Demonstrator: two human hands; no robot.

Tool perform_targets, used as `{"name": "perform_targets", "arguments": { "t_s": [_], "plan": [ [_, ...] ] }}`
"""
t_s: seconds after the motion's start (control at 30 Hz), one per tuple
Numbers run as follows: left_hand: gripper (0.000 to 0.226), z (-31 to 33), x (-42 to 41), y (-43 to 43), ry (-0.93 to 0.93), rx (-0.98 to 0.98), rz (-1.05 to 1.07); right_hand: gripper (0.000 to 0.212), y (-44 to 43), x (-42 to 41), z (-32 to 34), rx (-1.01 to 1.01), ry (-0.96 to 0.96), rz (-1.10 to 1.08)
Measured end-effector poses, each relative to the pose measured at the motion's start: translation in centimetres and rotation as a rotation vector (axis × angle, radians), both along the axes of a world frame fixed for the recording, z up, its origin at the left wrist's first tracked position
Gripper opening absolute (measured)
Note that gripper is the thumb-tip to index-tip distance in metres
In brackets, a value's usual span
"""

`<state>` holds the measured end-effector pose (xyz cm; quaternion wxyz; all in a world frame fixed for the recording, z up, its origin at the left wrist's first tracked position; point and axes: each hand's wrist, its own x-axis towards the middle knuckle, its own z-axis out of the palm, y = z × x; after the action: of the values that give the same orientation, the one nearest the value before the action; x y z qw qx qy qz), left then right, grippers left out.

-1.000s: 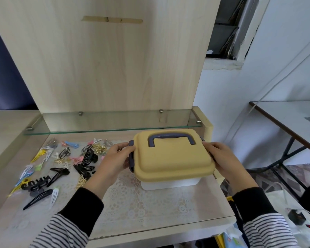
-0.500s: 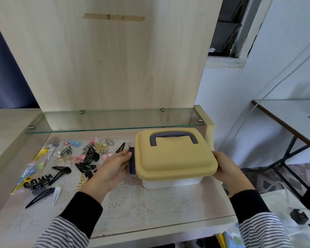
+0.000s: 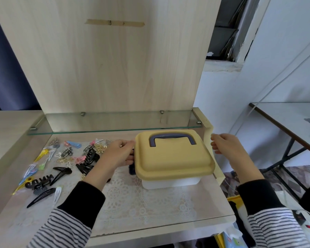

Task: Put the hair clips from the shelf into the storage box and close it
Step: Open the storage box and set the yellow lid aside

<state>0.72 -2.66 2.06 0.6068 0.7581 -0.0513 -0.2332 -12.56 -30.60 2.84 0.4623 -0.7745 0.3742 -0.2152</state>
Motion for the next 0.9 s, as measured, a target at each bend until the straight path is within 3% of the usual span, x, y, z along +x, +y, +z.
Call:
{"name": "perform_targets", "arguments": {
  "t_s": [0.17, 0.23, 0.57, 0.7, 0.9],
  "plan": [
    [0.023, 1.2, -0.5, -0.3, 0.066, -0.002, -0.069, 0.042, 0.8, 0.6, 0.6, 0.065, 0.209, 0.128],
    [0.023, 1.3, -0.6, -0.1, 0.065, 0.003, -0.076, 0.034, 1.2, 0.6, 0.8, 0.059, 0.255, 0.139],
    [0.033, 1.4, -1.0, -0.4, 0.016, 0.002, -0.084, 0.035, 1.9, 0.4, 1.2, 0.011, 0.251, 0.128],
    [0.010, 1.4, -1.2, -0.5, -0.047, 0.044, -0.087, 0.041, 1.9, 0.4, 1.6, -0.022, 0.285, 0.125],
    [0.014, 2.0, -1.3, -0.8, -0.126, 0.138, -0.097, 0.043, 1.8, 0.9, 2.3, -0.094, 0.350, 0.138]
  ]
}}
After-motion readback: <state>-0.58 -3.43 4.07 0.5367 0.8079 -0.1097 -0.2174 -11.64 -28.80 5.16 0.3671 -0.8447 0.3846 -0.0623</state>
